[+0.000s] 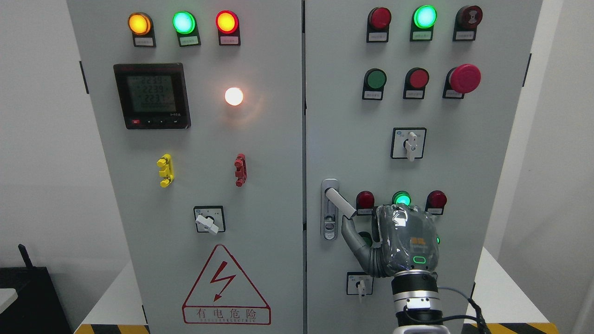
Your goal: Release door handle
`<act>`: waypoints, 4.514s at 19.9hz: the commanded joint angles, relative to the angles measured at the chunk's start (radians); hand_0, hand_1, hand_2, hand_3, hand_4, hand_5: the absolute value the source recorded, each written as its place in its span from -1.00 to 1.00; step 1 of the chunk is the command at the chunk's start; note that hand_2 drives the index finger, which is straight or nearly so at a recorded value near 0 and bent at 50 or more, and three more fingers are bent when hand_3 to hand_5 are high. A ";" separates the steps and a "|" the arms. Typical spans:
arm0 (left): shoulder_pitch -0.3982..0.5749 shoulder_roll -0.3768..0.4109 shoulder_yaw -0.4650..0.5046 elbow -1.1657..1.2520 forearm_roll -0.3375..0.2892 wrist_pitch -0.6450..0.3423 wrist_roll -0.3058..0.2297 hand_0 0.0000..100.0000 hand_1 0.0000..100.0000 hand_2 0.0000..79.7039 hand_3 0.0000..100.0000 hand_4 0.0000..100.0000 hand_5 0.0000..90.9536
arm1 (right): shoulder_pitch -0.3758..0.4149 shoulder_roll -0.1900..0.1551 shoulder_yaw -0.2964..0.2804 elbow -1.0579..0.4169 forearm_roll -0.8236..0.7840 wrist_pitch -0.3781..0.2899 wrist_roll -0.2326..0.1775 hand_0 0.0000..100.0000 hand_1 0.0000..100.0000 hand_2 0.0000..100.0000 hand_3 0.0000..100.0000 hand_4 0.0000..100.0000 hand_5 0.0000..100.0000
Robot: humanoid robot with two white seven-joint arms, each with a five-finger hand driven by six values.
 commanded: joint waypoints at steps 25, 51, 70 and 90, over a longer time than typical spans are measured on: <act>0.001 0.000 0.011 0.017 0.000 -0.002 0.001 -0.76 -0.22 -1.00 -1.00 -1.00 -1.00 | -0.021 -0.003 -0.020 -0.009 0.002 -0.002 0.004 -0.17 -0.77 0.92 1.00 1.00 0.90; 0.001 0.000 0.011 0.017 0.000 0.000 0.001 -0.76 -0.22 -1.00 -1.00 -1.00 -1.00 | 0.132 -0.031 -0.016 -0.108 -0.001 -0.074 -0.067 -0.16 -0.77 0.90 1.00 1.00 0.90; 0.000 0.000 0.011 0.017 0.000 0.000 0.001 -0.76 -0.22 -1.00 -1.00 -1.00 -1.00 | 0.350 -0.039 -0.106 -0.279 -0.015 -0.248 -0.213 -0.11 -0.73 -0.98 -0.94 -1.00 -1.00; 0.000 0.000 0.011 0.017 0.000 -0.002 0.001 -0.76 -0.22 -1.00 -1.00 -1.00 -1.00 | 0.352 -0.005 -0.115 -0.285 -0.029 -0.269 -0.217 -0.12 -0.74 -1.00 -0.94 -1.00 -1.00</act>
